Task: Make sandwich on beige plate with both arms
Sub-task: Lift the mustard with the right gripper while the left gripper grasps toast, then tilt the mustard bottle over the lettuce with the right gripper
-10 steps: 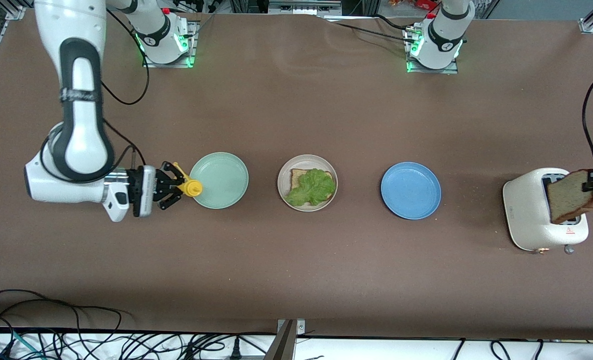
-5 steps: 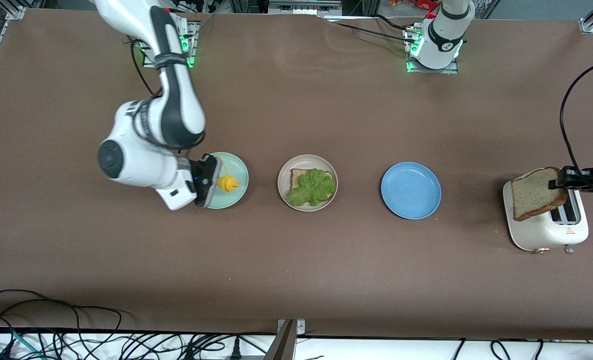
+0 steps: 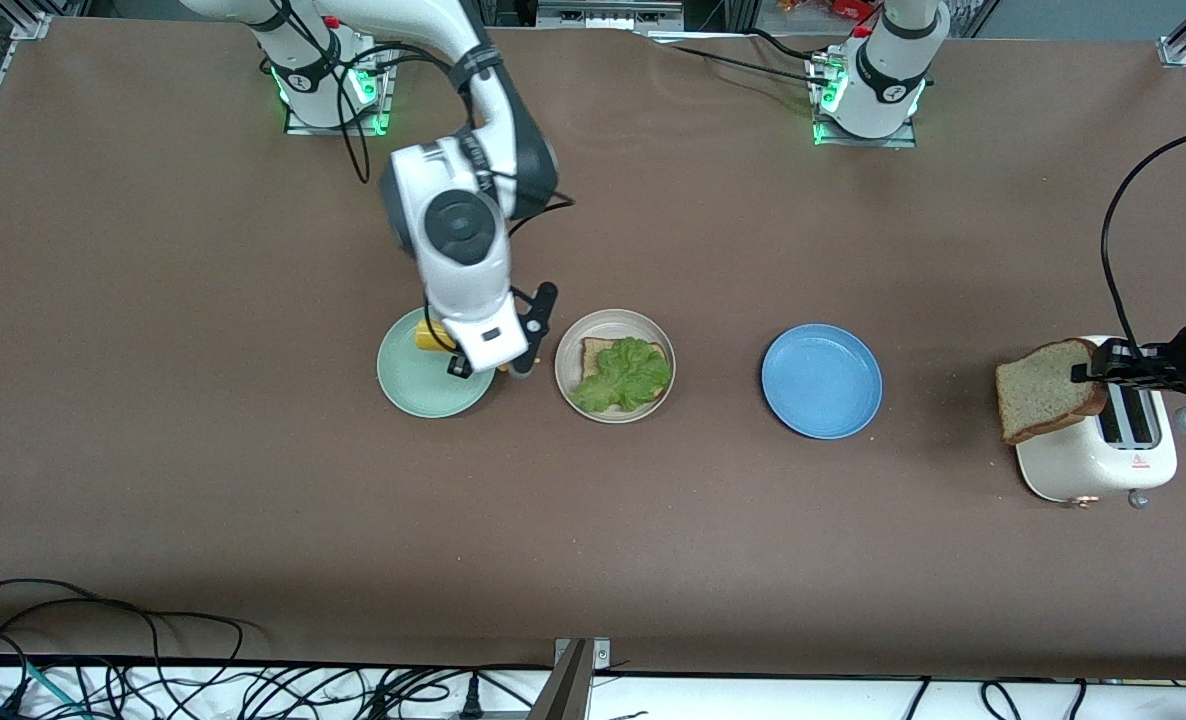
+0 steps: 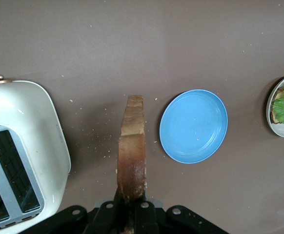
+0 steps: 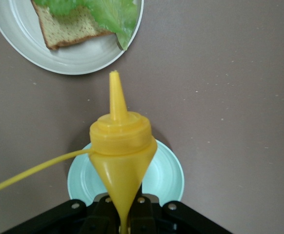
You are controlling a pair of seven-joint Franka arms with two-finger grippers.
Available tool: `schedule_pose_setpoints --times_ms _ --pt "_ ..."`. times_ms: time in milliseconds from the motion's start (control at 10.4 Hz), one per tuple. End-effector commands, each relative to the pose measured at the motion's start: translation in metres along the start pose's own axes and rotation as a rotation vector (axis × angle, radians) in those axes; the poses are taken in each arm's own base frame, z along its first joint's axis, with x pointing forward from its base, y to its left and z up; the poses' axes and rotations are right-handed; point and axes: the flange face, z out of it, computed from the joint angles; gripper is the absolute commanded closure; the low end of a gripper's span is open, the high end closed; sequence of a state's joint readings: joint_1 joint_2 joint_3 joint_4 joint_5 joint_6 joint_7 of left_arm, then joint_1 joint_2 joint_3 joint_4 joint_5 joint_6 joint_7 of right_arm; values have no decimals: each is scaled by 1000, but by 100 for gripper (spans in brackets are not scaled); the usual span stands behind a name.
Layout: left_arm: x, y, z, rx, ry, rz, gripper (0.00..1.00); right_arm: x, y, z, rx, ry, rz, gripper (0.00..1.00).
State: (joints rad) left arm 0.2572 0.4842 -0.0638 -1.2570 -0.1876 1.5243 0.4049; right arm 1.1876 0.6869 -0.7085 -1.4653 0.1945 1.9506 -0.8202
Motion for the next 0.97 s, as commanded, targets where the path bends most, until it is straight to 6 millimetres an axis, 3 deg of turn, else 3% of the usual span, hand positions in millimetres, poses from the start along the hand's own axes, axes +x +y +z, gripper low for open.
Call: schedule_pose_setpoints --times_ms 0,193,386,773,869 --pt "0 1 -3 -29 6 18 100 35 -32 -19 -192 -126 -5 100" --pt "0 1 -3 -29 4 18 100 63 -58 -7 -303 -222 -30 100" --pt "0 1 -2 -30 3 19 100 70 -66 -10 -308 -279 -35 100" --pt "2 2 1 -34 -1 21 100 64 -60 -21 -359 -342 -44 100" --pt "3 4 2 -35 -1 25 100 54 -52 -29 -358 -354 -27 100"
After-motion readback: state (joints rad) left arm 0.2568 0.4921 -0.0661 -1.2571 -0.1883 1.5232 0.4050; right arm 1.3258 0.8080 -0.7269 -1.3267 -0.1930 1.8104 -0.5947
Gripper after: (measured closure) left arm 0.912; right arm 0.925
